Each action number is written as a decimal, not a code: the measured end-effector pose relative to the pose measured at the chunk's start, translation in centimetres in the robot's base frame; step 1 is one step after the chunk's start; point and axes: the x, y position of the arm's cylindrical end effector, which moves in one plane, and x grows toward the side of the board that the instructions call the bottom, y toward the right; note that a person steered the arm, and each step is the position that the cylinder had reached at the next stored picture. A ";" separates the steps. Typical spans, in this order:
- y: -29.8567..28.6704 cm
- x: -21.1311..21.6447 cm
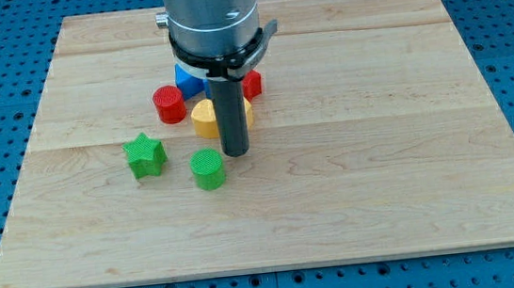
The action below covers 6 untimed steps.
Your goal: Move the green circle towards the right
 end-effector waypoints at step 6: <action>6.9 1.2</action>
